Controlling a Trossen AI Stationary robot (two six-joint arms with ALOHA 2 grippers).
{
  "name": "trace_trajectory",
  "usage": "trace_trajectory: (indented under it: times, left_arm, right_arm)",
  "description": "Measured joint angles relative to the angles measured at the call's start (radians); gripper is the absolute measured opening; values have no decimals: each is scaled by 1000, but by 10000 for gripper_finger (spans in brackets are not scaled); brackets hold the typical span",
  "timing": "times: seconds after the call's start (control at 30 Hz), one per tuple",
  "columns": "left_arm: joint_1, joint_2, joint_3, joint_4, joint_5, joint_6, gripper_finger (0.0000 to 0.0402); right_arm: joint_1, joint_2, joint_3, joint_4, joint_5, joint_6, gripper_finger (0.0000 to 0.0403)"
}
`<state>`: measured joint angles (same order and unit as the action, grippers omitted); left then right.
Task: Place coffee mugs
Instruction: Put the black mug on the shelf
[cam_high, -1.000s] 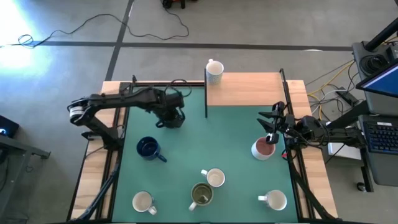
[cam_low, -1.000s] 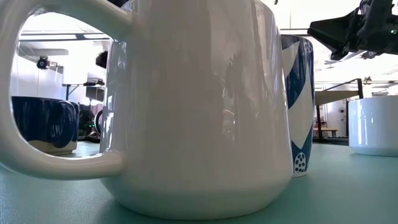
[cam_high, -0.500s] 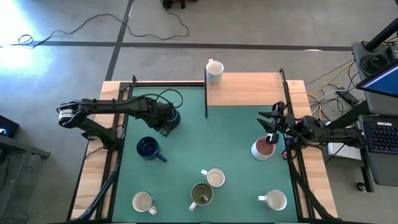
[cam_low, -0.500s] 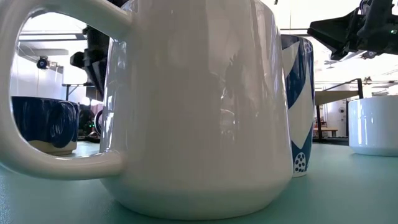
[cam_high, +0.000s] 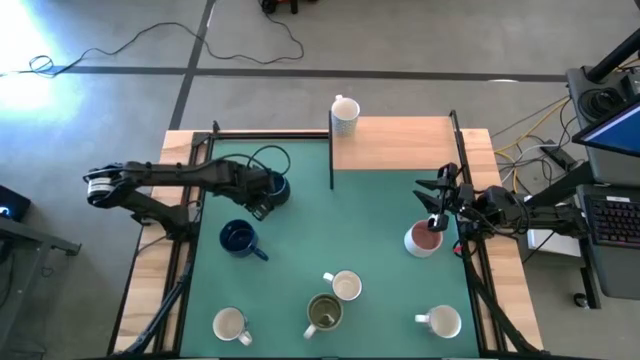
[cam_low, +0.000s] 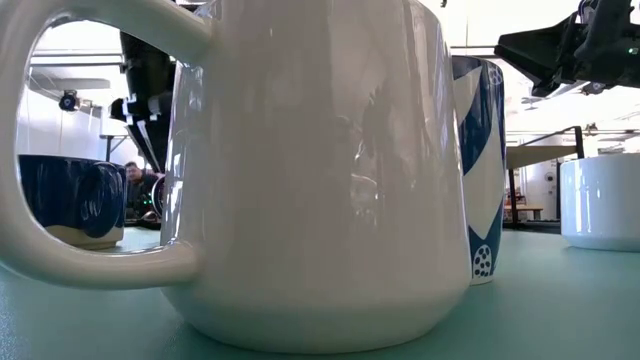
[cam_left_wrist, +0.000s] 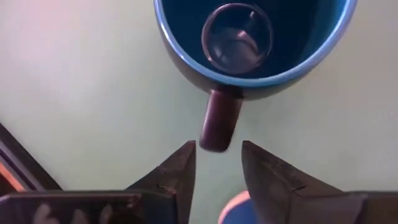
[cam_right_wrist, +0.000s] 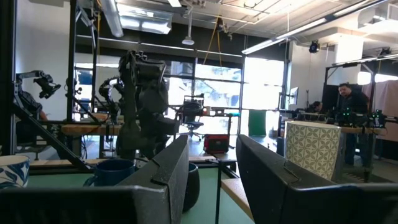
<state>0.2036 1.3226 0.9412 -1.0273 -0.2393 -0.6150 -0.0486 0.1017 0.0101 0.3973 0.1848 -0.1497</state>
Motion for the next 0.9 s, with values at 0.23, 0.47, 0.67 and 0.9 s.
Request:
trace_trajectory:
  times: [0.23, 0.47, 0.67, 0.9]
  left_arm:
    - [39, 1, -54, 92, -14, 122, 153]
    - [60, 1, -76, 165, -13, 215, 143]
    - [60, 1, -76, 181, -9, 197, 89]
    - [60, 2, -77, 270, 28, 164, 60]
  right_arm:
    - [0, 0, 0, 0, 0, 0, 123]
    - [0, 0, 0, 0, 0, 0, 123]
    - [0, 0, 0, 0, 0, 0, 123]
    - [0, 0, 0, 0, 0, 0, 123]
